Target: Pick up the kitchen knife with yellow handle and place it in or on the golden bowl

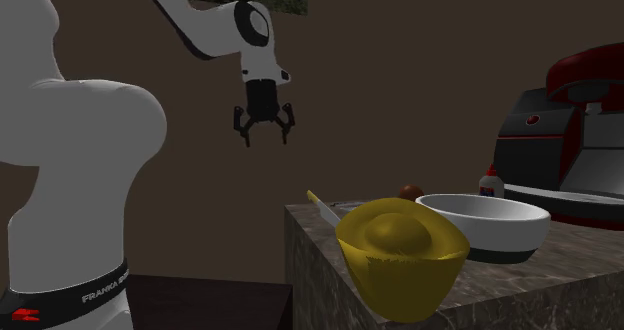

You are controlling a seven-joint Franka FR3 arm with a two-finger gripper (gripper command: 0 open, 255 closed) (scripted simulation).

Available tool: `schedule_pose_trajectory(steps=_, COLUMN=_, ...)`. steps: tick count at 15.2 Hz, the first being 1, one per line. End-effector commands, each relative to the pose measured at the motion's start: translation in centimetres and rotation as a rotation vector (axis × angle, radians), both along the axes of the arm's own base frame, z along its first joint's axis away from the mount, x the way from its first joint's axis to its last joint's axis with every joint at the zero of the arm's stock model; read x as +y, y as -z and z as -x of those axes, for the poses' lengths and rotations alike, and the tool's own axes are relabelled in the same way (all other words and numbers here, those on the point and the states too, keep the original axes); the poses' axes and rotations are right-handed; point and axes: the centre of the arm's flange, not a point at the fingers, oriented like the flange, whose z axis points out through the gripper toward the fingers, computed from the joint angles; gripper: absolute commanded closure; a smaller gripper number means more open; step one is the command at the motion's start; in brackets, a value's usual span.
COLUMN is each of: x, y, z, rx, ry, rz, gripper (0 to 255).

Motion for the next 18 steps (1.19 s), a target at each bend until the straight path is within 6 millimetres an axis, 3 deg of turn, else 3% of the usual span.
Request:
schedule_pose_trajectory(steps=1, x=-2.2, y=1.8, z=-0.4, rx=0.000, ry=-0.017, rz=-0.010, gripper=0)
schedule_pose_trajectory(steps=14, x=-14.9, y=13.4, z=-5.6, rx=0.013, ry=-0.121, rz=-0.083, gripper=0)
schedule_pose_trajectory(steps=18, x=-15.6, y=15.6, z=-5.9, rx=0.014, ry=-0.127, rz=-0.087, gripper=0)
